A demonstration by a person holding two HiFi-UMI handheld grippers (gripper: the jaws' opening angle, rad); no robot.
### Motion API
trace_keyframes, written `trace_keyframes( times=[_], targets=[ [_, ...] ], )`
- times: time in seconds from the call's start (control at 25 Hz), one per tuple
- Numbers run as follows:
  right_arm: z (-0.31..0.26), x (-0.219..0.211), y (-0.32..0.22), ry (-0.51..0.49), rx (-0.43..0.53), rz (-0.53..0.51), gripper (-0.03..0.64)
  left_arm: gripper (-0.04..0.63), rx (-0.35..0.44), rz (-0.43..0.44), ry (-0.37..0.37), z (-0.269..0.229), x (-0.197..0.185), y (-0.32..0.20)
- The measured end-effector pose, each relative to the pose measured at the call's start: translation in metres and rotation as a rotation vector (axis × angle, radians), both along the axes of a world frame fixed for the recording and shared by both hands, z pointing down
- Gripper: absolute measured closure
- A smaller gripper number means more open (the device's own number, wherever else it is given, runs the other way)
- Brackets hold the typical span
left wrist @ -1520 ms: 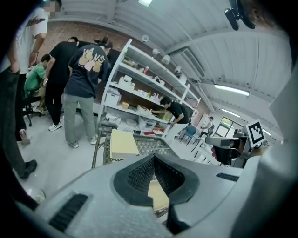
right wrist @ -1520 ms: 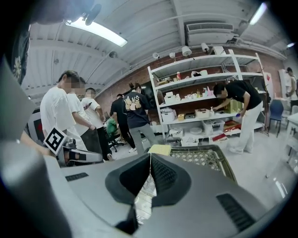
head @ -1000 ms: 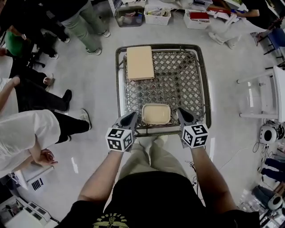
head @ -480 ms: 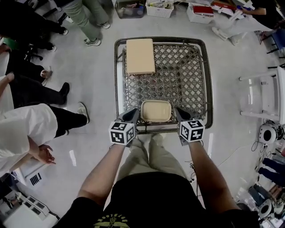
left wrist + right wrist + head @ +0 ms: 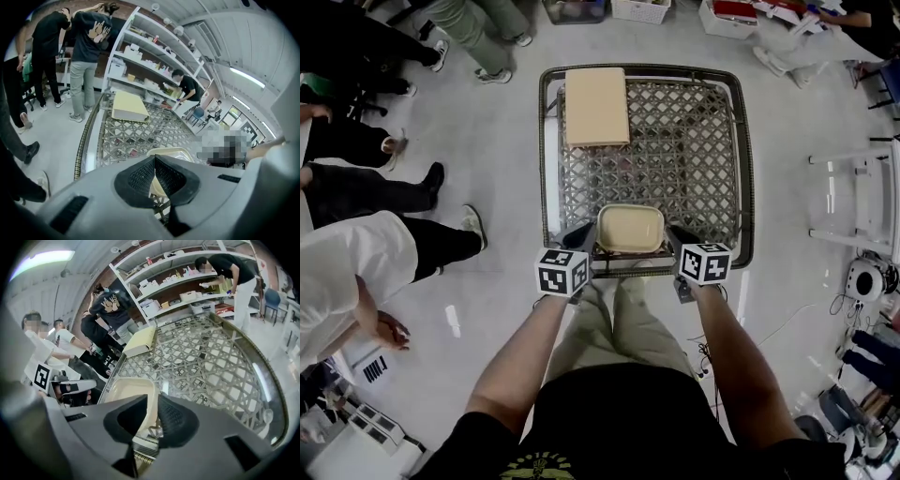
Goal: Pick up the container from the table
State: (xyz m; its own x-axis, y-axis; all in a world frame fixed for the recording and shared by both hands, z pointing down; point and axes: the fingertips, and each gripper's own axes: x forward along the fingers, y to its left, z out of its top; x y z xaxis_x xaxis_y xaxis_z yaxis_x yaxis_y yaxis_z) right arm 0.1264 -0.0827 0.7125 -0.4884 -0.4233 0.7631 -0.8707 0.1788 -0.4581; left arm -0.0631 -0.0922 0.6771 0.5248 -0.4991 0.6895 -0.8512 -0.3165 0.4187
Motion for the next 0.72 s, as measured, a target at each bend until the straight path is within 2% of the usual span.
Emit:
trace_keyframes(
  times=[0.08,0.12,0.44,0.72],
  targets=[
    [0.005,-0.003,0.001,-0.031,-0.031,0.003,0.541,0.586,-0.008,0.001,-0.002,0.004,0.002,0.001],
    [0.007,-0.005,0.001,-0.038,-0.040,0.002,0.537,0.586,-0.011,0.003,-0.004,0.006,0.003,0.001],
    [0.029,-0.008,0.001,-0.037,-0.093,0.009,0.535,0.586,-0.021,0.011,-0.018,0.017,0.004,0.002],
    [0.034,-0.008,0.001,-0.080,-0.138,0.067,0.536,0.586,-0.023,0.017,-0.014,0.017,0.008,0.007]
  ],
)
